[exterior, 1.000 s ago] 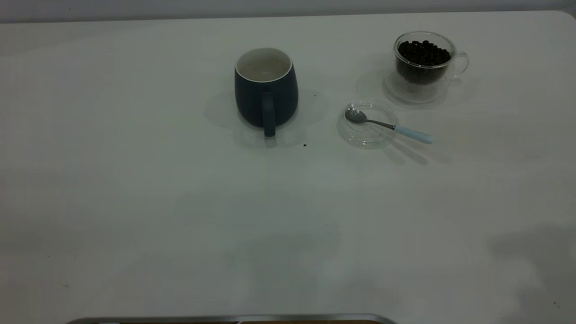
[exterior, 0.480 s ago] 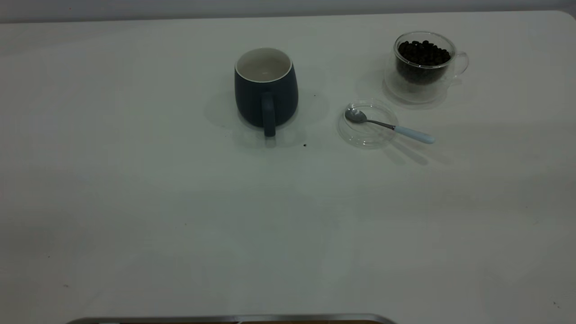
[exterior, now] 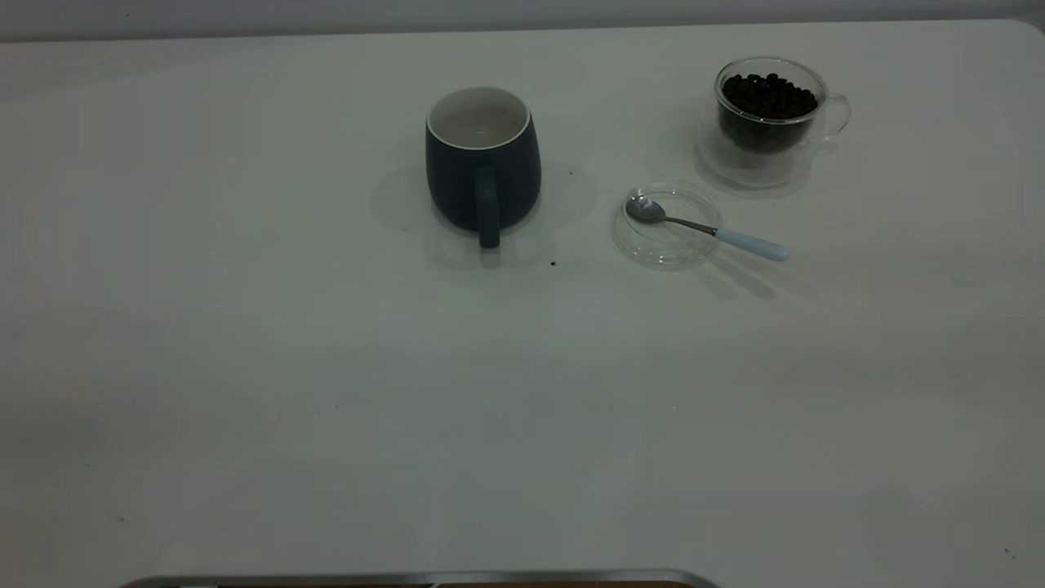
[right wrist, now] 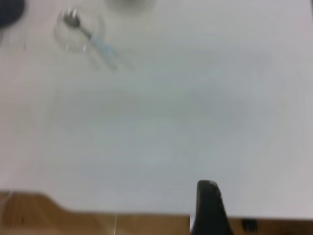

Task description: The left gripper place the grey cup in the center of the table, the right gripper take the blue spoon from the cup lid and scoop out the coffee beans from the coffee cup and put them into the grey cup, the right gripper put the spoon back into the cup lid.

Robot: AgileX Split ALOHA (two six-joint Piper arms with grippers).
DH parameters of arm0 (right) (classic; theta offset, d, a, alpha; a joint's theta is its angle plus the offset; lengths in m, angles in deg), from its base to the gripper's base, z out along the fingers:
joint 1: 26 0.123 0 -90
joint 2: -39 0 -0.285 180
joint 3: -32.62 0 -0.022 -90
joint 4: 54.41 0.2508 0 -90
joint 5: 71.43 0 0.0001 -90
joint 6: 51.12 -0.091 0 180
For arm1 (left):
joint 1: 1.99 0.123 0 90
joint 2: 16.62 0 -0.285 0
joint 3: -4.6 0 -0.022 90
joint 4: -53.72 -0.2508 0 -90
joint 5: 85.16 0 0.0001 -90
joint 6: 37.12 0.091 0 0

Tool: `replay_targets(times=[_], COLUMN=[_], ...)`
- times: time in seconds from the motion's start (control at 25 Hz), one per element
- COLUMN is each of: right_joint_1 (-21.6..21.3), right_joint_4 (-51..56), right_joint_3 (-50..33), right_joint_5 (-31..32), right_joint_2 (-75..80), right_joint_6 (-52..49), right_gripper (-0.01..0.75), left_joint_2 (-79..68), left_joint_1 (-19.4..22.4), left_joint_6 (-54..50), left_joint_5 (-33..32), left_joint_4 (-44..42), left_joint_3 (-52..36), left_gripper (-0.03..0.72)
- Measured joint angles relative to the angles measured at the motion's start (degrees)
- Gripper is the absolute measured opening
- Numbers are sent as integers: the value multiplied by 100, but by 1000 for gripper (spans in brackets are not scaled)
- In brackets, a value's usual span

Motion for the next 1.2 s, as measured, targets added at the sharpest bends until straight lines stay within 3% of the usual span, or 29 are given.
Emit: replay_targets(times=[0.2, 1.2], right_joint_1=[-11, 4], right_joint_4=[-7, -12], right_joint_3=[6, 1], right_joint_5=[74, 78], right_joint_2=[-898, -918], right_joint_6=[0, 0], right_gripper=[561, 561], left_joint_2=[0, 0], left_joint_1=[0, 0], left_joint_6=[0, 0], left_joint_5=[0, 0], left_joint_4=[0, 0], left_joint_3=[0, 0], left_gripper=[513, 513])
